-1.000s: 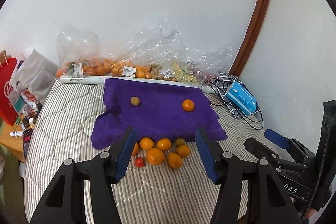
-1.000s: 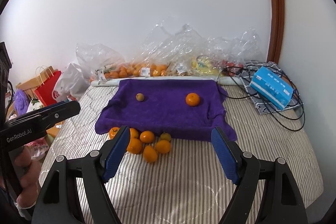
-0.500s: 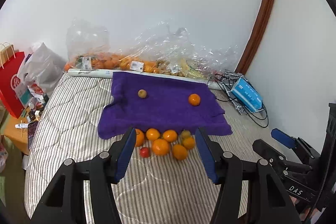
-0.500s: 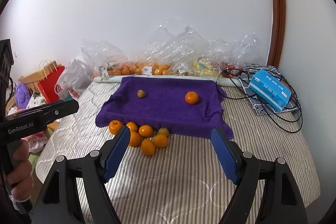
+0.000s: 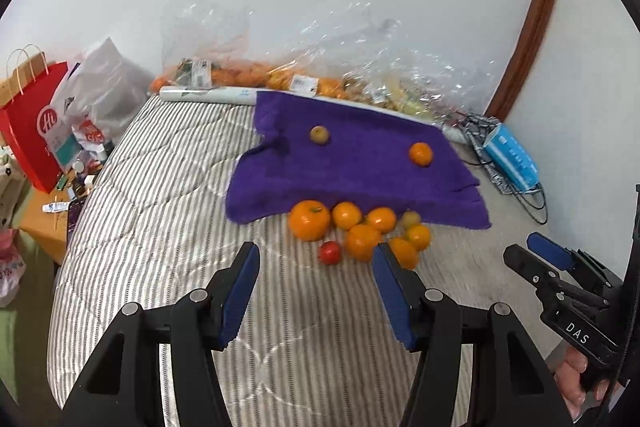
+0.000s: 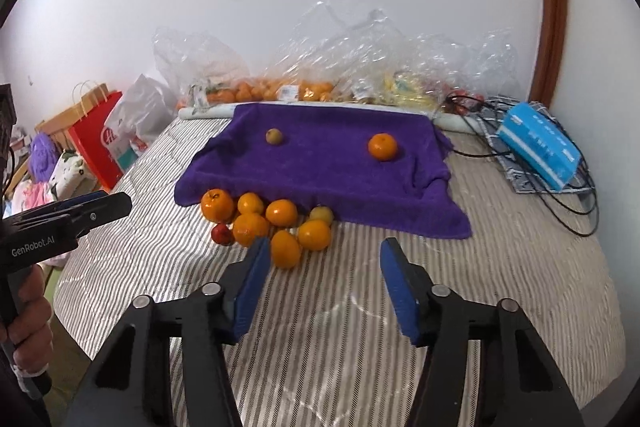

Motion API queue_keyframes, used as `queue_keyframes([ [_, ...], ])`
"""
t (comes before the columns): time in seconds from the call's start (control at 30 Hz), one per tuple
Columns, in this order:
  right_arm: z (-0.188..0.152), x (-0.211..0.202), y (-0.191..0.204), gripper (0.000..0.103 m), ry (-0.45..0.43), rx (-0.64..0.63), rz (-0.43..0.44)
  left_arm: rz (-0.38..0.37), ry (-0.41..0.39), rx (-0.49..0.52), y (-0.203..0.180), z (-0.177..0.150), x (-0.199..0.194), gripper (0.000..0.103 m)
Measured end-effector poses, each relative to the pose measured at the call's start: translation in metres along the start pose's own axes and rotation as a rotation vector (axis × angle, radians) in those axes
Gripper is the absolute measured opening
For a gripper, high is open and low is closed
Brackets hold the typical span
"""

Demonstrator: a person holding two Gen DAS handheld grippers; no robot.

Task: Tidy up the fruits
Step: 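Grasp another orange with the right tool while the left tool grasps a large orange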

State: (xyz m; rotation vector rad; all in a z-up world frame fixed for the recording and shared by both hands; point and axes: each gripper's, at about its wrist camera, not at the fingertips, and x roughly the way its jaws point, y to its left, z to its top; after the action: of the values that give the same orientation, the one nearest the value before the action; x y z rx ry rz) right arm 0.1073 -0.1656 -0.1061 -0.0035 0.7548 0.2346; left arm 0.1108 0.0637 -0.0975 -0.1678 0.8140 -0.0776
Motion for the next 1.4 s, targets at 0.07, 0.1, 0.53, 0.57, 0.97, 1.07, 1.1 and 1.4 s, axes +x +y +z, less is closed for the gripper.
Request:
queue_keyframes([
  [0.07,-0.001,0.010,0.004,0.049,0.003,-0.006,0.004,0.005,0.014,0.000,0.004,-0.001,0.006,0.056],
  [0.1,-0.001,0.015,0.005,0.046,0.012,-0.005,0.011,0.004,0.024,-0.001,0.007,-0.002,0.009,0.056],
  [0.53,-0.001,0.085,0.004,0.038,0.124,0.030,0.018,-0.008,0.147,-0.023,0.037,-0.006,0.068,0.055],
  [0.57,0.000,0.090,0.004,0.038,0.129,0.033,0.020,-0.008,0.151,-0.027,0.040,-0.006,0.071,0.055],
  [0.97,0.003,0.139,0.003,0.035,0.195,0.074,0.046,-0.042,0.178,-0.066,0.059,-0.003,0.096,0.055],
  [1.07,0.003,0.143,0.003,0.035,0.199,0.066,0.052,-0.064,0.173,-0.066,0.057,-0.001,0.099,0.055],
  [1.1,0.003,0.144,0.004,0.035,0.200,0.059,0.049,-0.070,0.172,-0.062,0.055,0.000,0.100,0.055],
  [1.4,0.000,0.147,-0.007,0.035,0.204,0.076,0.040,-0.115,0.165,-0.017,0.031,0.008,0.108,0.055],
])
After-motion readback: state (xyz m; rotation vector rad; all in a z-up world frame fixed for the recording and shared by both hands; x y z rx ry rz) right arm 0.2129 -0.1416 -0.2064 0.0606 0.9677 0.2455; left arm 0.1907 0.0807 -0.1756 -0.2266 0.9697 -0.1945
